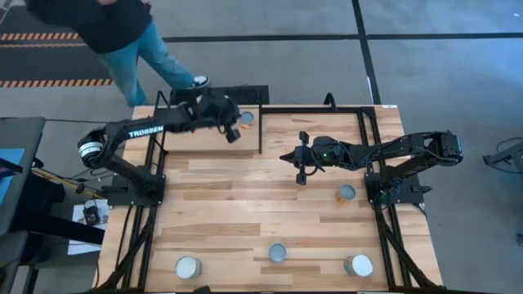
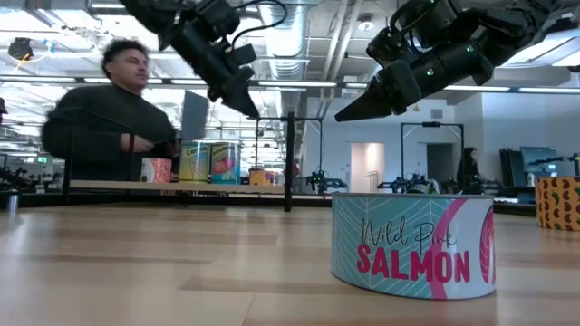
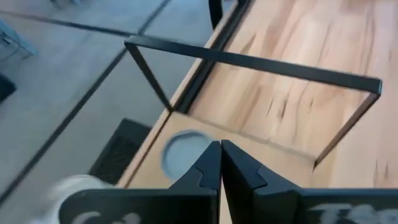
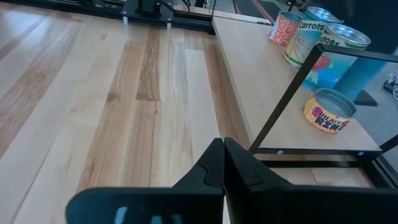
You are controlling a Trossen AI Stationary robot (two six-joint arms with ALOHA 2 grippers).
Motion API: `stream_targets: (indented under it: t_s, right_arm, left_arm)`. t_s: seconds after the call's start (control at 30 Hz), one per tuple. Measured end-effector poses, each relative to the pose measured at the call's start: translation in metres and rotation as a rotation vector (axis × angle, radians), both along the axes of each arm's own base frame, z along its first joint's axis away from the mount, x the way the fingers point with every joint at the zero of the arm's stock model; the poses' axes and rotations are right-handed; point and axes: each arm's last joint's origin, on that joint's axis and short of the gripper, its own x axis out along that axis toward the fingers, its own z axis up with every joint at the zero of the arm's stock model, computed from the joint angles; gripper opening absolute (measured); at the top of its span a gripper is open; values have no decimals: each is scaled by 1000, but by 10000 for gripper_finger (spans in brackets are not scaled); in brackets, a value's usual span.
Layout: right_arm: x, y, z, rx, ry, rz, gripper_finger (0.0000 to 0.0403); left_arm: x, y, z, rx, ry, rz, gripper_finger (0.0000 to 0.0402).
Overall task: Pick and place cans onto a shelf
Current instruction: Adjust the small canned pineapple on the shelf
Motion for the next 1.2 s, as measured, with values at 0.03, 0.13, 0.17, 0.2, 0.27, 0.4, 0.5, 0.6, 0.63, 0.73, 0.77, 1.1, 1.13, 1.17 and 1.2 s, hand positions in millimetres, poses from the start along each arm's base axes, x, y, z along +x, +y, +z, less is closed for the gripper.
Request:
stream_targets:
  t_s: [0.03,0.13,0.17,0.2,0.27,0.4,0.5,0.6,0.63,0.73,0.77,1.1,1.13,1.17,1.2]
  right_arm:
    - [0,0,0,0,1,0,14]
    - [0,0,0,-3,1,1,14]
    - [0,0,0,-3,1,1,14]
    - [0,0,0,-3,1,1,14]
    - [0,0,0,-3,1,1,14]
    - [0,0,0,-3,-3,1,14]
    - [0,0,0,-3,-4,1,14]
    - [0,0,0,-2,-4,1,14]
    - [0,0,0,-2,-2,0,14]
    - [0,0,0,-2,-1,0,14]
    - [0,0,0,-2,-1,1,14]
    - [0,0,0,1,0,-1,14]
    - [0,0,0,1,0,-1,14]
    - [0,0,0,1,0,-1,14]
    - [0,0,0,1,0,-1,14]
  left_arm:
    - [1,-4,-7,-4,-39,8,0]
    - [1,-18,-35,-27,-147,27,0]
    - [1,-22,-44,-34,-170,38,0]
    - [1,-25,-52,-37,-196,52,0]
    - [1,-29,-65,-37,-226,92,0]
    - [6,-26,-85,-40,-226,143,0]
    - [13,-19,-101,-64,-198,144,0]
    - [20,-12,-109,-85,-181,147,0]
    - [23,-10,-111,-86,-178,147,0]
    - [29,-6,-114,-84,-166,152,0]
    - [31,-5,-115,-84,-165,153,0]
    - [26,8,-115,-66,-152,201,0]
    - [25,9,-116,-69,-147,203,0]
    - [24,10,-116,-70,-145,206,0]
    - [24,11,-115,-68,-148,208,0]
